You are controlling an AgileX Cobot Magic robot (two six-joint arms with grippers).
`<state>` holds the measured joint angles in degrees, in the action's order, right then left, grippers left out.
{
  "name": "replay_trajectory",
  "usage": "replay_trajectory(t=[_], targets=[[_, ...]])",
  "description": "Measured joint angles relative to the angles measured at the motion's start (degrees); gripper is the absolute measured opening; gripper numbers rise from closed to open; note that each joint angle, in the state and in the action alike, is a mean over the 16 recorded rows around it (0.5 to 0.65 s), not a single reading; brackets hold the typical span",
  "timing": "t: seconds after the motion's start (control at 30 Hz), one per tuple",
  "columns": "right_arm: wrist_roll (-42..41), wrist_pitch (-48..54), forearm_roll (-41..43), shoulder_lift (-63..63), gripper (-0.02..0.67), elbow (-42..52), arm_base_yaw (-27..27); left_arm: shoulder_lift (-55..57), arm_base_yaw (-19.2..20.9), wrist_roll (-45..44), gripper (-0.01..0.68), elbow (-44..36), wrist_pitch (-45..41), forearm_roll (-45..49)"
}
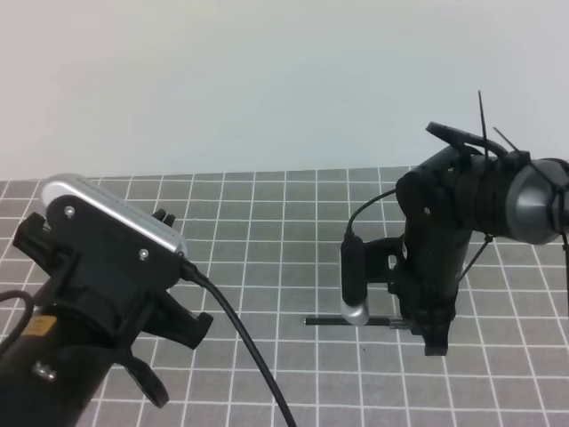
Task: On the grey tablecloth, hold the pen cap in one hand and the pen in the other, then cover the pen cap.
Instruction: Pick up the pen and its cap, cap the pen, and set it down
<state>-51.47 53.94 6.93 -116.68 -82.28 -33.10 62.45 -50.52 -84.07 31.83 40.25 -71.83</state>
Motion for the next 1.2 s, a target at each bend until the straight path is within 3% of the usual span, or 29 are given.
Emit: replay_trajectory(t=[0.53,1.0,1.2], targets=[[3.4,-0.1,0.1,-3.0,0.111,0.0,0.0,-0.1,0.0,-1.7,0.0,0.0,-0.5,-0.5],[9.6,0.2,4.1,-3.1,0.302,0.0,0.0,-0.1,0.0,-3.2,0.0,0.0,0.3,-0.5],[11.0,1.1,6.4,-1.9,0.345,0.0,0.0,-0.9,0.4,-4.2,0.0,0.0,0.5,-0.5]])
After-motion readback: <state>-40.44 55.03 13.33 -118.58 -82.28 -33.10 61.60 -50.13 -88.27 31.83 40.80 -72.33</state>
